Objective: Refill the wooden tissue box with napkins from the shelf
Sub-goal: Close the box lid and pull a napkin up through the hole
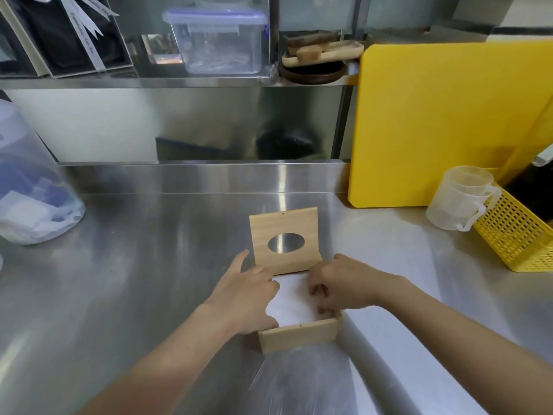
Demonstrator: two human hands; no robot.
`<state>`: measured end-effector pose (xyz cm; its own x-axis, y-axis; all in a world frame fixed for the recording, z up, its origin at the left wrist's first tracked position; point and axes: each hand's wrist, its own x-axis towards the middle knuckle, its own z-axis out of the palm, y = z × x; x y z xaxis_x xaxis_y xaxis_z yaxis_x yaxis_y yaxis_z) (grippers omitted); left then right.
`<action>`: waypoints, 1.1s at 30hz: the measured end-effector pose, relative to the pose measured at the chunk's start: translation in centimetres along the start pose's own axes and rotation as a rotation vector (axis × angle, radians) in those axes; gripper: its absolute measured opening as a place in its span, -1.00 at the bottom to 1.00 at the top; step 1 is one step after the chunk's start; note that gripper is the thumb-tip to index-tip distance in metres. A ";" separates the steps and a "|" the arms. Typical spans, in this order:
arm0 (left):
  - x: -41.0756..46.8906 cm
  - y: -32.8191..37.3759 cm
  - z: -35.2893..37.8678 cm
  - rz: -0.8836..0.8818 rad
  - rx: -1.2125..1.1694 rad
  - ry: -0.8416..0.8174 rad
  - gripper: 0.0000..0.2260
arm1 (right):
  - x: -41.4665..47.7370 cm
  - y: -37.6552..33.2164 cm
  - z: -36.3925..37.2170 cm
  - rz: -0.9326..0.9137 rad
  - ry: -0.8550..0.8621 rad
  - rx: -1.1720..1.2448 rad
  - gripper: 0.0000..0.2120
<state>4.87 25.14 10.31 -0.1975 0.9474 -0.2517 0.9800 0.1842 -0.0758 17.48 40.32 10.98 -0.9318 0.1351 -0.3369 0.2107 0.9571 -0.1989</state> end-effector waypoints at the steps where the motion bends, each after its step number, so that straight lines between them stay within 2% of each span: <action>1: -0.5 -0.5 -0.1 0.024 -0.071 0.049 -0.74 | -0.4 0.3 0.0 0.010 0.084 0.158 -0.90; 3: -1.6 -1.6 0.2 -0.024 -0.324 0.324 -0.75 | -1.1 0.6 0.0 0.094 0.382 0.576 -0.88; 5: -2.7 -2.1 0.0 -0.255 -0.738 0.677 -0.68 | -1.2 1.0 -0.1 0.263 0.691 1.006 -0.83; 6: -2.8 -2.1 -0.3 -0.387 -0.994 0.794 -0.66 | -1.0 1.1 -0.2 0.343 0.715 1.209 -0.79; 7: -2.6 -2.0 -0.8 -0.483 -1.252 0.813 -0.68 | -0.6 1.1 -0.4 0.389 0.643 1.381 -0.73; 8: -2.1 -1.9 -1.3 -0.540 -1.493 0.720 -0.69 | -0.3 1.1 -0.5 0.400 0.517 1.524 -0.66; 9: -1.7 -1.7 -1.9 -0.566 -1.699 0.548 -0.63 | -0.1 1.0 -0.7 0.381 0.397 1.625 -0.62; 11: -1.1 -1.2 -2.8 -0.547 -1.990 0.253 -0.48 | 0.2 0.9 -1.1 0.345 0.270 1.717 -0.58; 13: -0.9 -0.9 -2.9 -0.500 -2.148 0.144 -0.45 | 0.1 1.2 -1.2 0.358 0.268 1.754 -0.50; 15: -0.7 -1.0 -2.4 -0.525 -2.236 0.140 -0.45 | -0.1 1.5 -1.0 0.380 0.315 1.790 -0.41; 18: -0.7 -0.3 -1.9 -0.573 -2.127 0.204 -0.56 | -0.4 1.2 0.1 0.396 0.436 1.662 -0.58; 20: -0.8 0.4 -1.1 -0.565 -1.772 0.308 -0.70 | -0.5 0.4 1.4 0.334 0.513 1.436 -0.76; 22: -1.2 1.0 0.1 -0.419 -1.399 0.427 -0.89 | -0.8 -0.1 2.8 0.256 0.522 1.239 -0.81; 23: -1.5 1.1 1.0 -0.326 -1.230 0.455 -0.87 | -1.1 -0.2 3.4 0.229 0.510 1.153 -0.74; 25: -1.8 1.1 3.0 -0.155 -0.848 0.475 -0.65 | -1.8 -0.1 4.6 0.187 0.491 0.915 -0.63; 27: -2.0 1.0 4.5 -0.070 -0.528 0.466 -0.52 | -2.1 0.1 5.7 0.148 0.471 0.680 -0.55; 29: -2.0 1.1 5.4 -0.069 -0.423 0.451 -0.50 | -2.2 0.2 6.3 0.137 0.465 0.550 -0.50; 33: -1.9 1.4 6.0 -0.078 -0.394 0.443 -0.50 | -2.1 0.4 6.5 0.133 0.476 0.438 -0.48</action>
<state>6.45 22.02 4.91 -0.3227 0.9306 0.1731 0.9153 0.2602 0.3074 21.44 38.73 5.64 -0.8971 0.4400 0.0396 0.3402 0.7453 -0.5734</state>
